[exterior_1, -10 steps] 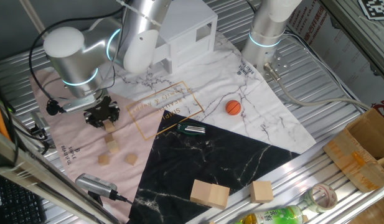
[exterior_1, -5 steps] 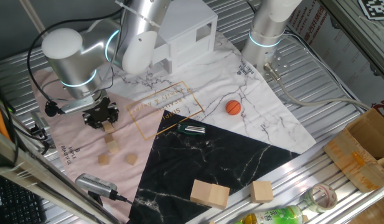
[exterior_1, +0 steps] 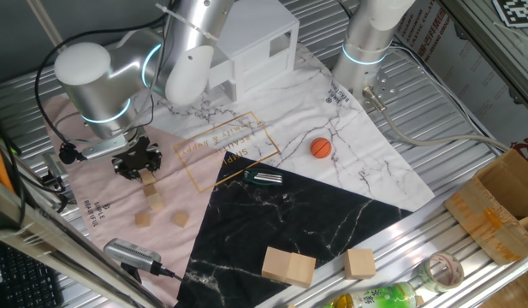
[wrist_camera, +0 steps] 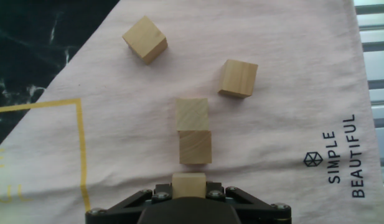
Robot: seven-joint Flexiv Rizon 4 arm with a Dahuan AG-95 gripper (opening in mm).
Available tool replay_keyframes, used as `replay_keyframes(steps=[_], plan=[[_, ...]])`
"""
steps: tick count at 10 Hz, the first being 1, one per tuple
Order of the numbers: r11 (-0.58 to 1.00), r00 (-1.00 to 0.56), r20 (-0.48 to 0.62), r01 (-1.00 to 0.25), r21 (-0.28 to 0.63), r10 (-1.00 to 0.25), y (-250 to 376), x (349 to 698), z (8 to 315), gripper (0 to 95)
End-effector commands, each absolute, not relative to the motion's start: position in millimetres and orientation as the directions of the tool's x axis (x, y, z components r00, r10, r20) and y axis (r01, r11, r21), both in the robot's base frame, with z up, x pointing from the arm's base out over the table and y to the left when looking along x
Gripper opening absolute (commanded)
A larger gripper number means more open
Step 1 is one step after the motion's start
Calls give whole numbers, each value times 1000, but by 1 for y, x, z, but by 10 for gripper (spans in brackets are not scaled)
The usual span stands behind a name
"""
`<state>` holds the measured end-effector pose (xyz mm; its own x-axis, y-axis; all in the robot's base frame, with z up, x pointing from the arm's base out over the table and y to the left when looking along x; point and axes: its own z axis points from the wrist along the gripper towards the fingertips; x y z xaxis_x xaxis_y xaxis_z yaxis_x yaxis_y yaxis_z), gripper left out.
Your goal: Stack the blocks into a pyramid shape
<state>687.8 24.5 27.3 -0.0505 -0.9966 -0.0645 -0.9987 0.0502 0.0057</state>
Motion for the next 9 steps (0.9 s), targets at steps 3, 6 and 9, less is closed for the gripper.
replay_keyframes(steps=[3,6,9], plan=[[53,-53,-64,-999,8,-997,26,689,28,0],[56,-56,-62,-998,9,-996,30,691,28,0],[57,-57,-61,-998,9,-996,31,692,28,0]])
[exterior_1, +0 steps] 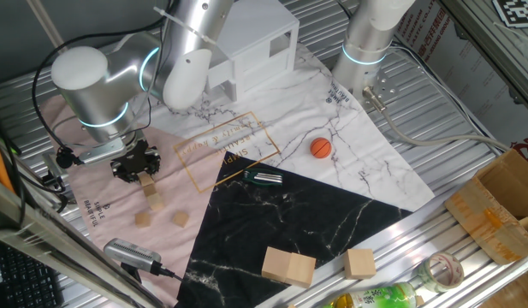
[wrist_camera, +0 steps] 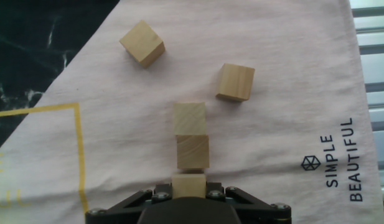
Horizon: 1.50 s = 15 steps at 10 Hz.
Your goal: Stack the blocks into a pyramid shape
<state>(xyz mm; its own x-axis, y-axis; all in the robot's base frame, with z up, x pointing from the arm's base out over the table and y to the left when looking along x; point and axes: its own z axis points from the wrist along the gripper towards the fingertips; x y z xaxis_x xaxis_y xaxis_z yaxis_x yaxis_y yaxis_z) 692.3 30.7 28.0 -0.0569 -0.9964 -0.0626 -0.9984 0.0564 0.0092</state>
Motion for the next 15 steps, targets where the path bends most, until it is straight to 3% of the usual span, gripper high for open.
replay_keyframes(steps=[1,15], plan=[[57,-58,-61,-998,9,-996,31,692,28,0],[57,-57,-52,-998,7,-997,34,695,26,0]])
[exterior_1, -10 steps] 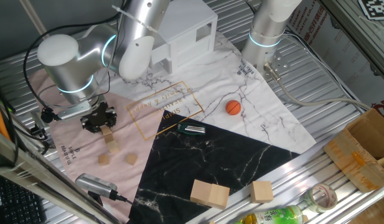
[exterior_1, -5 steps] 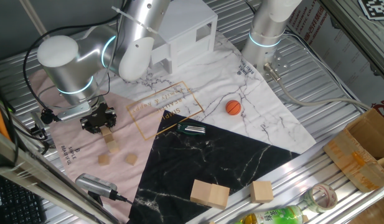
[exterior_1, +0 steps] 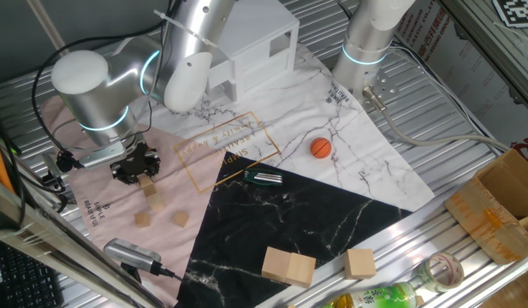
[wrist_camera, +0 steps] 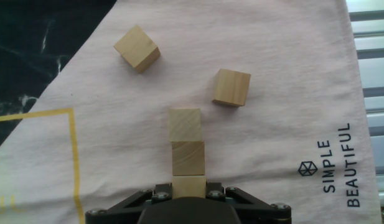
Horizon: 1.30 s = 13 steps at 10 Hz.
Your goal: Stack the blocks into a pyramid shape
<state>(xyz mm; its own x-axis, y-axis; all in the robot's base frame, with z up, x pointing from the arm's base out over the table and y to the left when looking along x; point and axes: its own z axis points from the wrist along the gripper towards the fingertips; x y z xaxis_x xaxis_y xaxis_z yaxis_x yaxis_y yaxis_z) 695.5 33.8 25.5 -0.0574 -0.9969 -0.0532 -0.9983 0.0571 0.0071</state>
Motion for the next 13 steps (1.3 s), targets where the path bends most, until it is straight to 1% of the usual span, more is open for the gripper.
replay_keyframes(steps=[1,6,7,13], plan=[[58,-58,-50,-998,7,-997,34,695,26,0],[43,-43,-44,-999,-1,-998,34,695,25,0],[36,-36,-42,-999,-3,-998,34,695,25,190],[37,-36,-43,-999,-5,-998,34,695,25,190]])
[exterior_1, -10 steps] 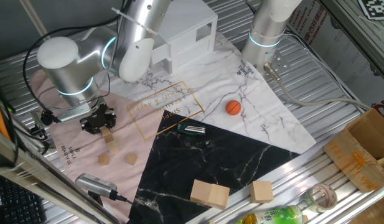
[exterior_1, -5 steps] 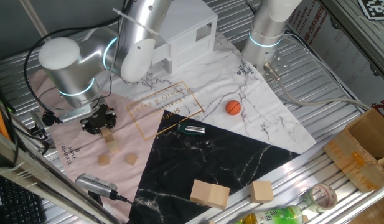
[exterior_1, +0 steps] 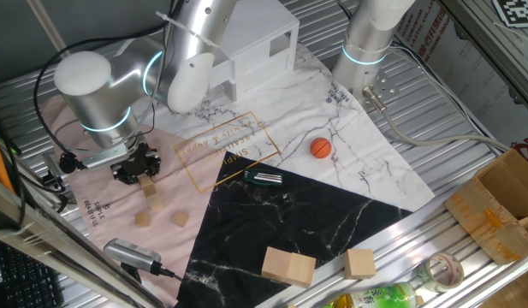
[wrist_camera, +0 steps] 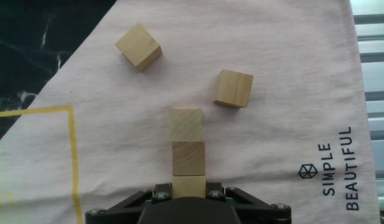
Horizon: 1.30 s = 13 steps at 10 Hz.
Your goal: Stack the blocks into a pyramid shape
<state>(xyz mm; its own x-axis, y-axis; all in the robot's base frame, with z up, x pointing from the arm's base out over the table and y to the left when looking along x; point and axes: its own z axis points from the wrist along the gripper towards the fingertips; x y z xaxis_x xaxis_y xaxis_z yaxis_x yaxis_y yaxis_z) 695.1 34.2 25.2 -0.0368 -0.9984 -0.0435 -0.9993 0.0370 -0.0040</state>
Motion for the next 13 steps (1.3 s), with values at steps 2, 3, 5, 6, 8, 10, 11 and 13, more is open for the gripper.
replay_keyframes(steps=[2,3,5,6,8,10,11,13], plan=[[39,-38,-43,-999,-5,-998,34,695,25,190],[39,-38,-43,-999,-5,-998,34,695,25,190],[37,-36,-43,-999,-7,-998,34,695,25,190],[36,-35,-43,-999,-7,-998,34,695,25,380],[35,-35,-43,-999,-7,-998,34,695,25,380],[36,-35,-41,-999,-7,-999,34,695,25,380],[35,-35,-42,-999,-7,-999,34,695,25,380],[41,-40,-44,-999,-9,-998,33,693,26,380]])
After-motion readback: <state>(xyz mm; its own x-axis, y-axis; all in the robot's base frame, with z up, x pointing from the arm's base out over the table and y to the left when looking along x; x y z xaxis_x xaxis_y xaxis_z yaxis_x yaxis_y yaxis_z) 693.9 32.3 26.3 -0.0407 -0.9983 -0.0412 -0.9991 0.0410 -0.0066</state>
